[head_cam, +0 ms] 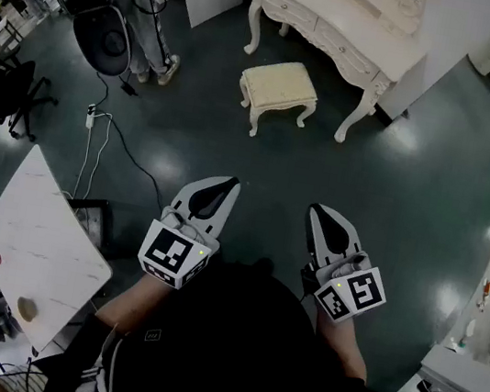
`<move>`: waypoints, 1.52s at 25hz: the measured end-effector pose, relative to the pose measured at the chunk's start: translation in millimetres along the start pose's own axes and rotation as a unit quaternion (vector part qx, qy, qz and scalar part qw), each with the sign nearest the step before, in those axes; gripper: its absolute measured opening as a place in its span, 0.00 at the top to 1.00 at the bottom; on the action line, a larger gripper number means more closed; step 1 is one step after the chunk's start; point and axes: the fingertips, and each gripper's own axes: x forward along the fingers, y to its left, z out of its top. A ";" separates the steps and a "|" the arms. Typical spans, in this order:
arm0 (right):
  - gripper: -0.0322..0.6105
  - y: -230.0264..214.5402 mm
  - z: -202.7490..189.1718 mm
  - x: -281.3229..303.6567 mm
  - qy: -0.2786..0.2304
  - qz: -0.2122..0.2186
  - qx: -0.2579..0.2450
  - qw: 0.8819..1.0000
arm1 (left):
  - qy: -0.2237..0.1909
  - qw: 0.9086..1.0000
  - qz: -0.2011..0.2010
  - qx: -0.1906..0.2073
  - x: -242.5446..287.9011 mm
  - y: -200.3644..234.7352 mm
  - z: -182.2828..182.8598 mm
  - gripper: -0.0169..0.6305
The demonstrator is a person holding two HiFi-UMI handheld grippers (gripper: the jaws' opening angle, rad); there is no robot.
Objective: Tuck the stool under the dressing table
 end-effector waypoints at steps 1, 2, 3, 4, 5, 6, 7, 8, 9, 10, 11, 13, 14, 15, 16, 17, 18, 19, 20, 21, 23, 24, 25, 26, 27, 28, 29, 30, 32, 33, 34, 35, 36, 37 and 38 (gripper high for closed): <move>0.92 -0.2 0.1 -1.8 0.000 -0.001 0.000 1.000 | 0.001 1.000 0.000 -0.001 -0.3 -1.9 0.4 0.97; 0.92 -0.3 0.0 -3.6 0.000 -0.001 0.001 1.000 | 0.002 1.000 0.000 -0.003 -0.6 -3.7 0.7 0.97; 0.92 -0.5 -0.3 -5.4 0.001 -0.001 0.001 1.000 | 0.002 1.000 0.000 -0.003 -0.8 -5.6 0.7 0.97; 0.92 -0.7 -0.9 -7.1 0.001 0.000 0.001 1.000 | 0.002 1.000 0.001 -0.003 -0.9 -7.6 0.6 0.97; 0.92 -0.8 -1.7 -9.0 0.001 0.002 0.001 1.000 | 0.002 1.000 0.001 -0.003 -0.8 -9.7 0.2 0.97; 0.92 -0.7 -2.4 -10.9 0.002 0.004 0.000 1.000 | 0.002 1.000 0.002 -0.003 -0.6 -12.2 -0.2 0.97; 0.92 -0.5 -2.8 -13.1 0.001 0.005 -0.002 1.000 | 0.003 1.000 0.002 -0.003 -0.2 -15.1 -0.6 0.97; 0.92 -0.6 -3.0 -15.5 0.001 0.006 -0.005 1.000 | 0.003 1.000 0.001 -0.004 0.6 -18.1 -1.0 0.97; 0.92 -1.3 -3.1 -18.2 0.000 0.007 -0.007 1.000 | 0.004 1.000 0.001 -0.005 1.8 -21.2 -1.7 0.97; 0.92 -2.8 -3.1 -21.3 -0.002 0.008 -0.008 1.000 | 0.005 1.000 0.001 -0.006 3.3 -24.1 -2.9 0.97; 0.92 -4.7 -3.2 -24.8 -0.005 0.010 -0.006 1.000 | 0.005 1.000 0.002 -0.007 4.9 -26.7 -4.4 0.97; 0.92 -9.3 -3.4 -32.3 -0.009 0.017 0.005 1.000 | 0.005 1.000 0.005 -0.009 8.1 -31.8 -6.5 0.97; 0.92 -11.6 -3.3 -36.1 -0.010 0.021 0.011 1.000 | 0.004 1.000 0.008 -0.010 9.5 -34.1 -6.6 0.97; 0.92 -14.0 -2.7 -39.6 -0.011 0.025 0.016 1.000 | 0.003 1.000 0.011 -0.011 11.1 -36.0 -6.2 0.97; 0.92 -16.9 -1.8 -42.9 -0.011 0.027 0.018 0.999 | 0.002 1.000 0.014 -0.012 13.2 -37.7 -5.7 0.97; 0.92 -20.8 -0.9 -45.8 -0.011 0.028 0.020 0.999 | 0.002 1.000 0.016 -0.014 16.1 -39.2 -5.5 0.97; 0.92 -25.5 -0.3 -48.7 -0.011 0.028 0.022 0.999 | 0.003 1.000 0.017 -0.017 19.7 -40.9 -6.0 0.97; 0.92 -30.7 -0.2 -51.5 -0.012 0.027 0.024 0.999 | 0.005 1.000 0.017 -0.019 23.5 -42.8 -7.4 0.97; 0.92 -35.8 -0.6 -54.4 -0.012 0.024 0.028 0.999 | 0.007 1.000 0.016 -0.021 27.0 -44.8 -9.4 0.97; 0.92 -40.4 -1.1 -57.1 -0.013 0.022 0.032 0.999 | 0.009 1.000 0.015 -0.021 30.3 -46.6 -11.2 0.97; 0.92 -49.4 -1.7 -59.7 -0.012 0.018 0.037 0.999 | 0.010 1.000 0.013 -0.022 37.9 -47.6 -12.3 0.97; 0.92 -54.3 -1.6 -58.7 -0.009 0.016 0.037 0.999 | 0.010 1.000 0.013 -0.023 43.0 -46.3 -11.4 0.97; 0.92 -59.3 -1.5 -56.0 -0.005 0.015 0.035 0.999 | 0.009 1.000 0.012 -0.025 48.6 -44.0 -10.2 0.97; 0.92 -64.3 -1.5 -52.3 0.000 0.013 0.033 0.999 | 0.008 1.000 0.011 -0.026 54.3 -40.9 -9.4 0.97; 0.92 -68.9 -1.4 -48.1 0.004 0.011 0.032 0.999 | 0.009 1.000 0.010 -0.027 59.8 -37.2 -9.4 0.97; 0.92 -73.1 -0.9 -43.8 0.007 0.010 0.031 0.999 | 0.010 1.000 0.009 -0.027 65.3 -32.9 -10.1 0.97; 0.92 -77.3 -0.2 -39.4 0.009 0.009 0.031 0.999 | 0.011 1.000 0.008 -0.028 70.9 -28.1 -10.7 0.97; 0.92 -81.9 0.5 -34.7 0.010 0.008 0.030 0.999 | 0.010 0.999 0.008 -0.029 77.0 -22.8 -10.7 0.97; 0.92 -93.0 1.2 -23.8 0.015 0.006 0.027 1.000 | 0.007 0.999 0.009 -0.032 90.5 -11.1 -9.4 0.97; 0.92 -99.7 1.8 -17.5 0.017 0.005 0.026 1.000 | 0.005 0.999 0.010 -0.033 98.2 -4.4 -8.5 0.97; 0.92 -107.3 3.0 -10.4 0.018 0.002 0.026 1.000 | 0.004 0.999 0.010 -0.034 106.5 2.9 -7.4 0.97; 0.92 -115.4 4.9 -2.6 0.017 -0.001 0.026 1.000 | 0.003 0.999 0.009 -0.035 115.5 10.6 -6.0 0.97; 0.92 -123.7 7.2 5.8 0.016 -0.004 0.027 0.999 | 0.002 0.999 0.009 -0.035 124.6 18.5 -4.6 0.97; 0.92 -132.0 9.6 14.9 0.015 -0.007 0.028 0.999 | 0.001 0.999 0.008 -0.034 133.7 26.8 -3.1 0.97; 0.92 -140.5 12.3 24.5 0.014 -0.012 0.028 0.999 | 0.002 0.999 0.007 -0.034 142.7 35.4 -1.7 0.97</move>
